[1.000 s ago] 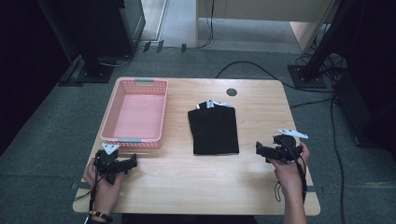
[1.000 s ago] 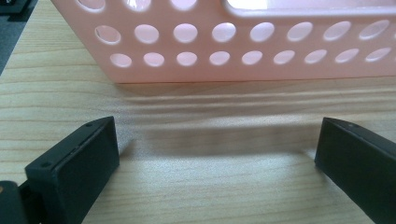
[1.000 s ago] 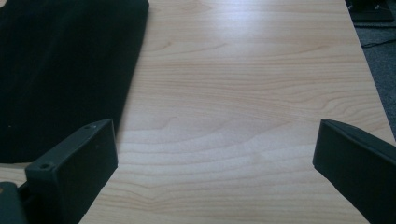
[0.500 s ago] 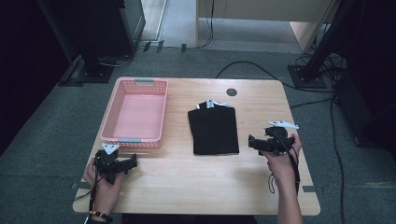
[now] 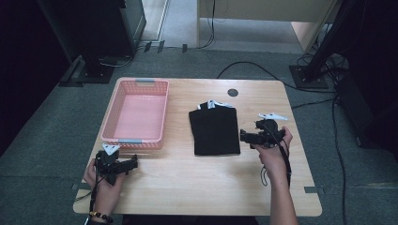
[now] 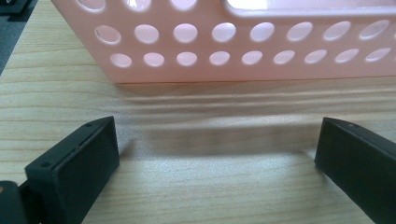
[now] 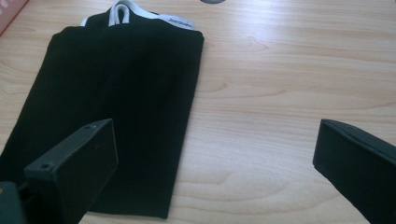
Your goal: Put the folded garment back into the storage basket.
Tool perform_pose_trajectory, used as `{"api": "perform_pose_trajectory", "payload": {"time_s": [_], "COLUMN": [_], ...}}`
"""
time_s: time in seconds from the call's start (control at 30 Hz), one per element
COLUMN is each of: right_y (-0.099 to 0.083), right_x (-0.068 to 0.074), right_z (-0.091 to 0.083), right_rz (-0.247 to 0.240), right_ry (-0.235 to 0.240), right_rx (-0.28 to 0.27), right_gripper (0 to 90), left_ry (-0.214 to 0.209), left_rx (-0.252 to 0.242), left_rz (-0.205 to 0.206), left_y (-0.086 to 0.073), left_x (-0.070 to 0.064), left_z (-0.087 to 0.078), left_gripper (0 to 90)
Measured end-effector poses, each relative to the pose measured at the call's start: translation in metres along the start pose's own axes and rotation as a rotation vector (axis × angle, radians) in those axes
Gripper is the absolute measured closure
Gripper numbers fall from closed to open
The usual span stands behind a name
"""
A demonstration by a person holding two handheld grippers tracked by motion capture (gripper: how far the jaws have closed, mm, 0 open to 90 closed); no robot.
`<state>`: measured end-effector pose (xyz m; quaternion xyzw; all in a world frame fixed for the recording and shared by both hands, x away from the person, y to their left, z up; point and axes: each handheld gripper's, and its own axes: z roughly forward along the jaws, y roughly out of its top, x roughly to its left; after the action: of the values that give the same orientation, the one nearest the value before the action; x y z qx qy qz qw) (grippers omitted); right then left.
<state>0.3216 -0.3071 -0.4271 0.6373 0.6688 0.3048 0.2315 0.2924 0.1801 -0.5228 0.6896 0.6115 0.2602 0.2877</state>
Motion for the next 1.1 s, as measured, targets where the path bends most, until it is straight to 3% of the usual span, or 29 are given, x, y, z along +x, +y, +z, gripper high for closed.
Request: {"api": "perform_pose_trajectory", "payload": {"time_s": [0.73,1.1], "right_y": [0.025,0.034], "right_x": [0.029,0.042], "right_z": [0.025,0.039], "right_rz": [-0.021,-0.035], "right_ry": [0.039,0.030], "right_rx": [0.014,0.034], "right_gripper": [0.0,0.0], "left_ry": [0.000,0.000], "left_rx": [0.001,0.000], "left_rz": [0.001,0.000], "left_y": [0.000,0.000], "left_x": [0.000,0.000], "left_z": [0.000,0.000], "left_gripper": [0.0,0.0]}}
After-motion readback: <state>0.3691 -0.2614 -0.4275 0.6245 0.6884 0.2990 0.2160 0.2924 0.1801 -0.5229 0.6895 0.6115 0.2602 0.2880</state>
